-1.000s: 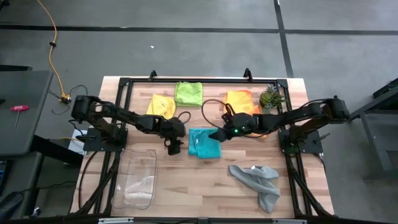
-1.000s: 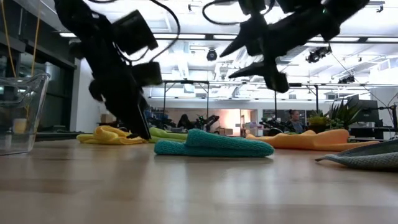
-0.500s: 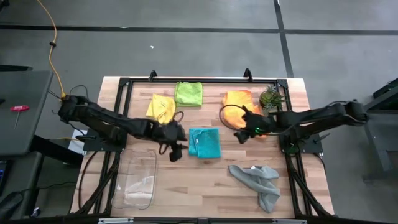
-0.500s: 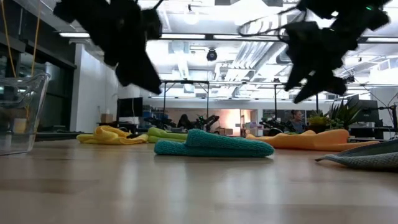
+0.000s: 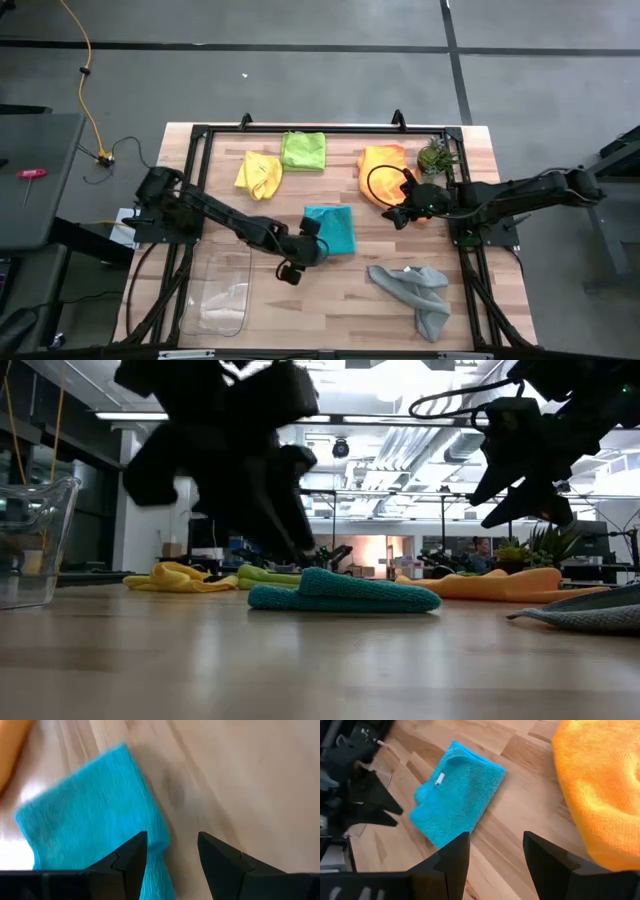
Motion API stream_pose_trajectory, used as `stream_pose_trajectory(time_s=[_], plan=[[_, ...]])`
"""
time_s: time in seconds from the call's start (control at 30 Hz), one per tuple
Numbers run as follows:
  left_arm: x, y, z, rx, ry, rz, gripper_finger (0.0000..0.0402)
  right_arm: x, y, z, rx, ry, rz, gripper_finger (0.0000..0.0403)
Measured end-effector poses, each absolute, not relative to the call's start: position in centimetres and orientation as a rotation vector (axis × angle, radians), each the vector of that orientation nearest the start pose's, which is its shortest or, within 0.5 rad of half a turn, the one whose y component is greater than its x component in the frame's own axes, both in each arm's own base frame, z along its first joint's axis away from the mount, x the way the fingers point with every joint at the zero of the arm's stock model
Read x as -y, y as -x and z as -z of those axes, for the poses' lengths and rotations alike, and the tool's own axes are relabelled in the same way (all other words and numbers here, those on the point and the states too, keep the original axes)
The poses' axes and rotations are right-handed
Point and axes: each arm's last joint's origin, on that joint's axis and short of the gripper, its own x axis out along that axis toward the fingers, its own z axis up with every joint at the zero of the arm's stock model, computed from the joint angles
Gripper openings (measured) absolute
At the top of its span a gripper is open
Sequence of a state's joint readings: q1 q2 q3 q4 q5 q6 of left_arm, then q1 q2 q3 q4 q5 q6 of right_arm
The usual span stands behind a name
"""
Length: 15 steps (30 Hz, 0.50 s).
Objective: Fold microfiber towels
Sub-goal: Fold the blue microfiber towel
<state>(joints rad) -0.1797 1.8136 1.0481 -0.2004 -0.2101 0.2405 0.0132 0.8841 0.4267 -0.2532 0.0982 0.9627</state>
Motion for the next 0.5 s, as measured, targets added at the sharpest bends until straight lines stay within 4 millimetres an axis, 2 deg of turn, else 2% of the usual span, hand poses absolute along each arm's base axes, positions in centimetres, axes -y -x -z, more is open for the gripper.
stream_pose_trajectory(time_s=[0.1,0.2,0.5], plan=[[6.0,-35.4,-14.2,-0.974,-0.499,0.035,0.0165,0.1,-17.2,-18.8,-0.63,-0.876,0.422,0.0177],[6.2,-35.6,-13.9,-0.957,-0.573,-0.02,0.0165,0.1,-17.2,-18.6,-0.647,-0.875,0.43,0.0177],[6.0,-36.1,-13.1,-0.941,-0.573,-0.038,0.0165,0.1,-17.4,-18.5,-0.65,-0.878,0.436,0.0177]])
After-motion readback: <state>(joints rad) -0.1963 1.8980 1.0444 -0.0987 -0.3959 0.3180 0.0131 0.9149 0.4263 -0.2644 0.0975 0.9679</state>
